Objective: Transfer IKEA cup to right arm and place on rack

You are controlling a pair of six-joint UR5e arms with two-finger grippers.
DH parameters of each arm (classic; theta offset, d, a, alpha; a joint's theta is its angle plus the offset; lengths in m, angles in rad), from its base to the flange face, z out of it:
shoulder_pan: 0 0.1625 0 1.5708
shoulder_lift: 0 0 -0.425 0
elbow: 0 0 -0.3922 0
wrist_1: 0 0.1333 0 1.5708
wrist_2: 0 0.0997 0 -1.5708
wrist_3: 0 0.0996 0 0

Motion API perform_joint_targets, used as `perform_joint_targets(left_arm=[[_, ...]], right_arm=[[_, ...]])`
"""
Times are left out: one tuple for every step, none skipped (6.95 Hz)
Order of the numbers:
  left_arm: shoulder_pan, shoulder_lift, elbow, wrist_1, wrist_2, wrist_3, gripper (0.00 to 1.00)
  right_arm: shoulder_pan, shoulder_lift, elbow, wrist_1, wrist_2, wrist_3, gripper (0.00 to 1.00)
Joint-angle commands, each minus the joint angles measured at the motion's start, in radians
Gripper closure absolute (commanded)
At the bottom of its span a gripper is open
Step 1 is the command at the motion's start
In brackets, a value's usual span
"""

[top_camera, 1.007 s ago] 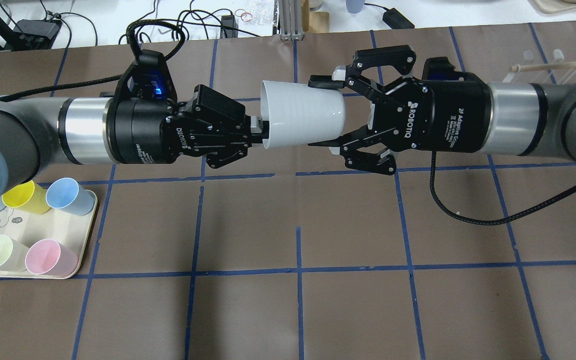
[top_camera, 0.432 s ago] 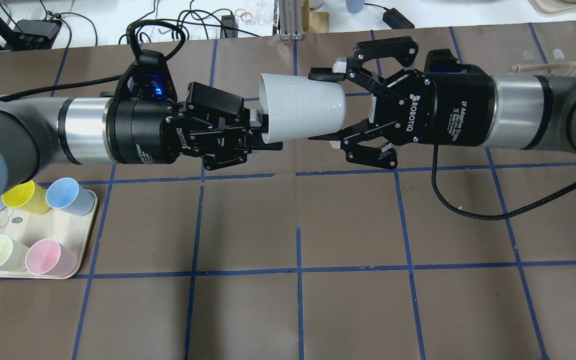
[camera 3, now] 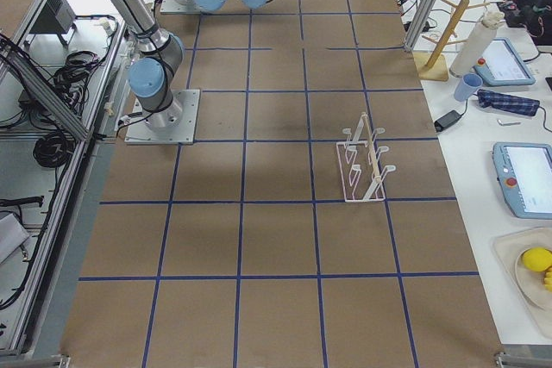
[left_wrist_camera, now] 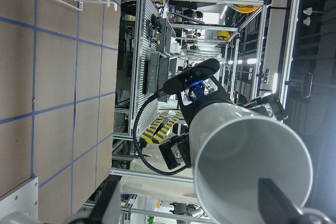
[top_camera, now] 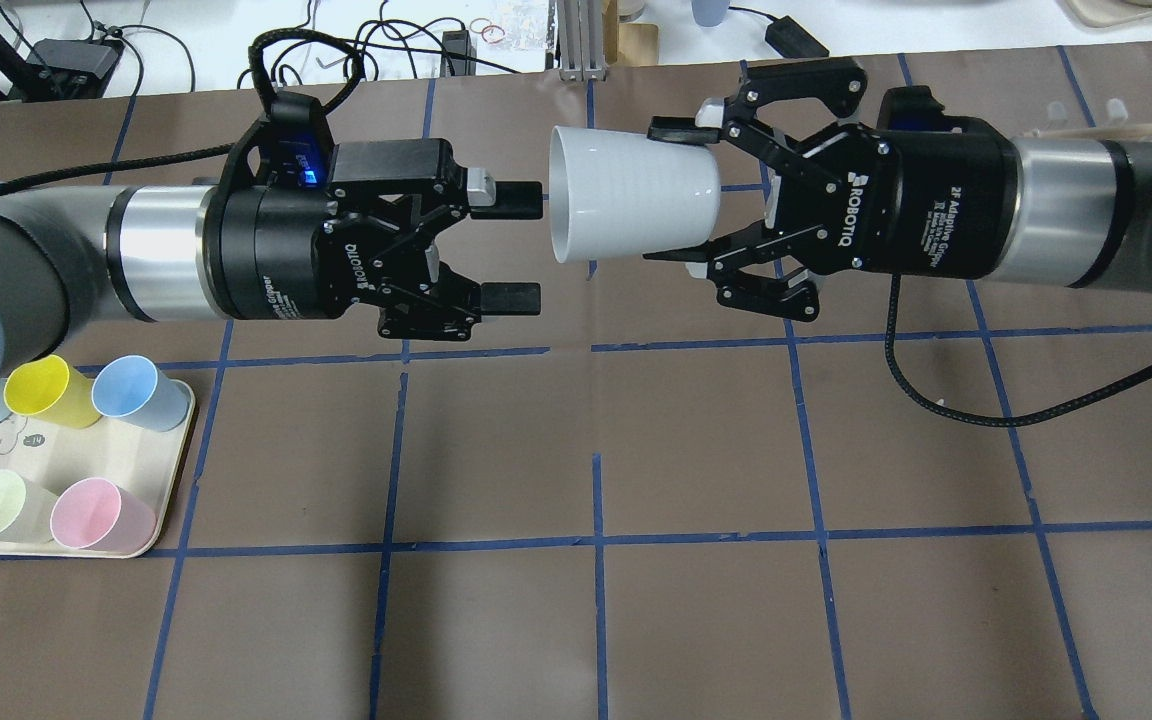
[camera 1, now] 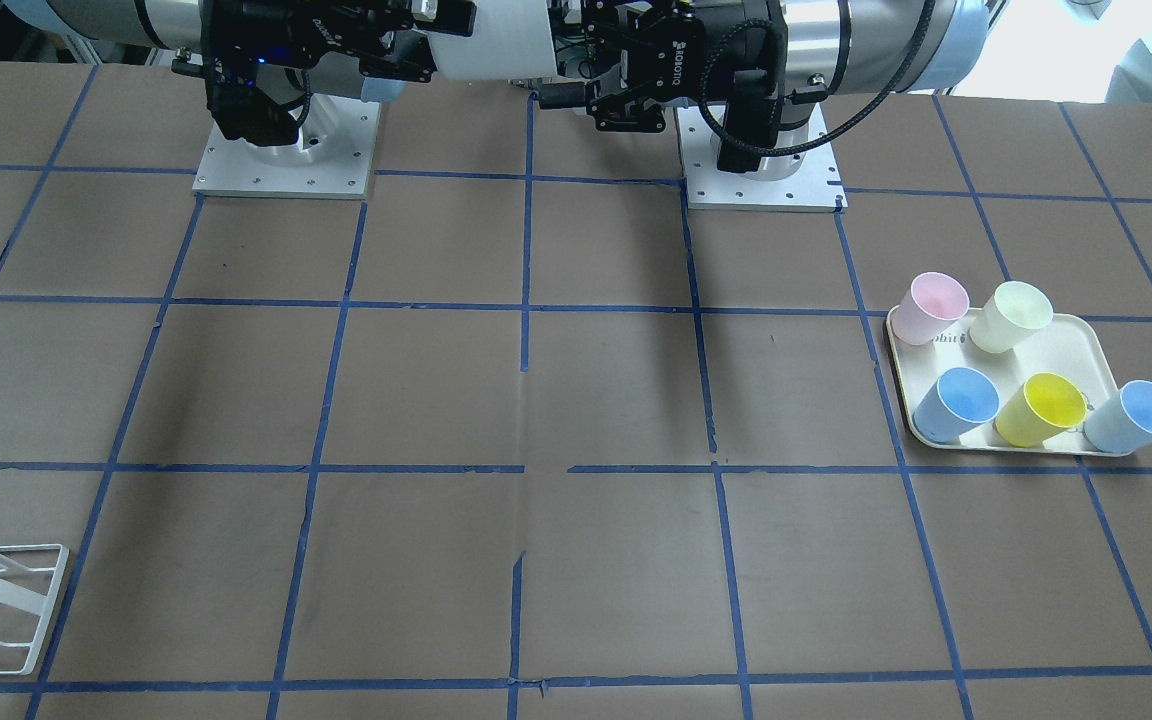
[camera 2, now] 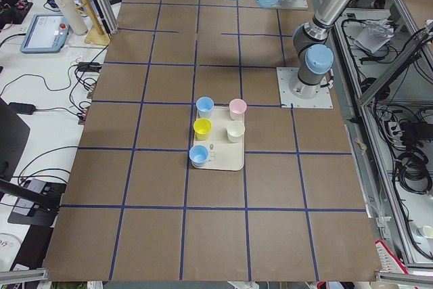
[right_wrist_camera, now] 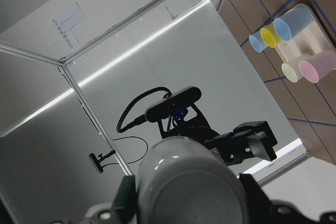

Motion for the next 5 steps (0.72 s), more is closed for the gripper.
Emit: perform_joint_targets(left_arm=[[0.038,-0.002,0.006,0.0,0.057,-0.054,0.01],[0.057,-0.002,0.022,0.079,0.113,-0.182,0.0],[0.059,-0.026,0.032,0.256,0.307,-0.303,0.0],[0.056,-0.038,0.021,0.423,0.454,-0.403,0.0],[0.056,-0.06,0.024,0.48,0.557,-0.432,0.0]], right_arm=[[-0.109,0.0,-0.005,-0.011,-0.033,0.002,0.85],[-0.172,0.003,-0.029,-0.021,-0.156,0.0,0.87],[-0.241,0.005,-0.081,-0.07,-0.321,0.002,0.9],[-0.292,0.005,-0.12,-0.124,-0.45,0.002,0.9],[-0.298,0.005,-0.128,-0.252,-0.634,0.002,0.91]])
